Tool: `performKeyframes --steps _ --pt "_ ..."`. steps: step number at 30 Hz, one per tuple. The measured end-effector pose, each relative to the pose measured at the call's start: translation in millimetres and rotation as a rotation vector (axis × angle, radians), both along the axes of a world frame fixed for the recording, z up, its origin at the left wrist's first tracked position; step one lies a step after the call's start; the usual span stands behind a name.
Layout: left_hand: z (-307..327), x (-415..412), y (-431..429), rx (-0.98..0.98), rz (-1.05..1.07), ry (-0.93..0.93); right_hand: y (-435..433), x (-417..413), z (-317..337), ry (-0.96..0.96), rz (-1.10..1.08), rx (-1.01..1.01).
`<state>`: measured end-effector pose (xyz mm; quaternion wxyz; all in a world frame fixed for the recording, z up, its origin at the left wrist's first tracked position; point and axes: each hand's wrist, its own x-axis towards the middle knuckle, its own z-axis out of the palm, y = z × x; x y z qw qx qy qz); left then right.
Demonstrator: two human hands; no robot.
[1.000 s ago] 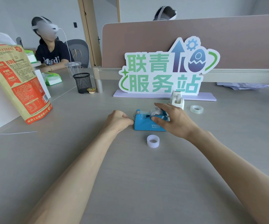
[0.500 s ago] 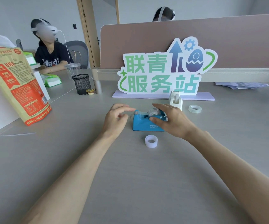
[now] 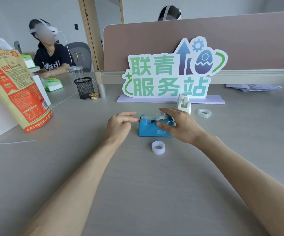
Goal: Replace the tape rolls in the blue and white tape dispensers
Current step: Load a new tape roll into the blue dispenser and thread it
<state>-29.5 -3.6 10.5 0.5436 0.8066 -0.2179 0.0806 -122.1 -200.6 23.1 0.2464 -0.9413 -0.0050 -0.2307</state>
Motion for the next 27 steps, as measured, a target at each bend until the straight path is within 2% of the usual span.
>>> performKeyframes --steps 5,9,11,14,16,21,25,27 --pt "-2 1 0 0.032 0.031 0.010 1 -2 0 0.023 0.001 0.068" --pt "-1 0 0 0.056 0.060 -0.012 -3 -4 -4 0.164 0.016 0.278" --pt "-1 0 0 0.061 0.051 -0.050 -5 -4 -12 0.192 0.016 0.345" --pt "-3 -7 -1 0.085 0.000 -0.174 -4 -3 -17 0.137 -0.009 0.466" --pt "-3 -12 -2 0.169 -0.047 -0.229 0 -3 -17 0.112 -0.053 0.464" --pt "-8 -16 -6 0.438 -0.079 -0.273 7 -4 -19 0.070 -0.131 0.250" --pt "-7 -13 -5 0.459 -0.093 -0.192 0 -15 -16 0.133 0.021 0.459" --pt "-5 -13 -5 0.491 -0.125 -0.164 -2 -16 -16 0.139 0.057 0.462"
